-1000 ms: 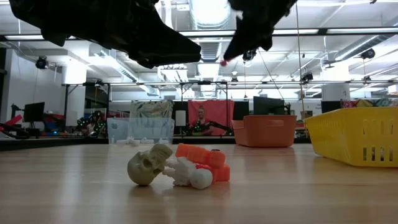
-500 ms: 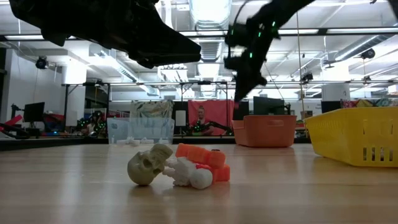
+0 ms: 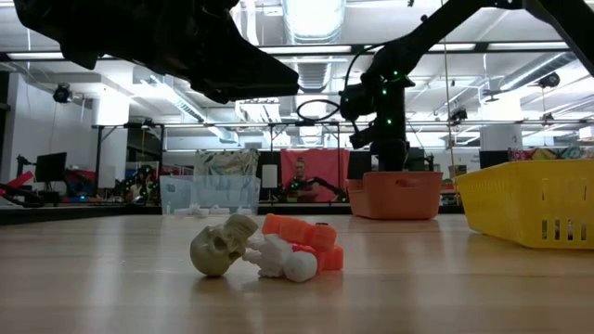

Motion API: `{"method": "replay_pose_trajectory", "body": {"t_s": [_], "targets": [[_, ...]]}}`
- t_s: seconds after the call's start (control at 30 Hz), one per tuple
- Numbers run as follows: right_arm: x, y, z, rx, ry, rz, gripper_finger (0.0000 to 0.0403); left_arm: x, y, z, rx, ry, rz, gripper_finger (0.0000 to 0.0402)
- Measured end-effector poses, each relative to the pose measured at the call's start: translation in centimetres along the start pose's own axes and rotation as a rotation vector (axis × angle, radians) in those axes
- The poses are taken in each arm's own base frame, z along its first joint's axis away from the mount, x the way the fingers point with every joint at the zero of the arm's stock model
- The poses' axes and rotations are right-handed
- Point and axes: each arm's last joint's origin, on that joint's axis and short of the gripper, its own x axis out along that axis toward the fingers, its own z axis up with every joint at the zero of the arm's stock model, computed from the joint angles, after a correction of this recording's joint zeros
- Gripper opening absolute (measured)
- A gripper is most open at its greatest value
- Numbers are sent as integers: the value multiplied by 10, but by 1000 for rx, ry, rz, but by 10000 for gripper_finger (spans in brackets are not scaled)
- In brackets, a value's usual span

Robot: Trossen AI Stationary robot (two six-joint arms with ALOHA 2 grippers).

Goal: Sort Halloween decoration
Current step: Put the orange skeleton toy into the yellow bin, then put the gray skull toy into the yellow bin

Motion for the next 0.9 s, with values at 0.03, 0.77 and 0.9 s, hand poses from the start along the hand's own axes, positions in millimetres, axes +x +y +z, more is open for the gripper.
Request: {"method": "replay_pose_trajectory", "body": {"t_s": [0.03,0.77,0.9], "targets": [[0,0,0,-10,-1,-2,20,0,0,0,2,0,0,185],[-4,1,1,21,-19,35,80,-1,0,1,-24,-1,-2,185],[-25,2,0,42,-76,19,80,-5,0,4,-55,9,-6,185]]}}
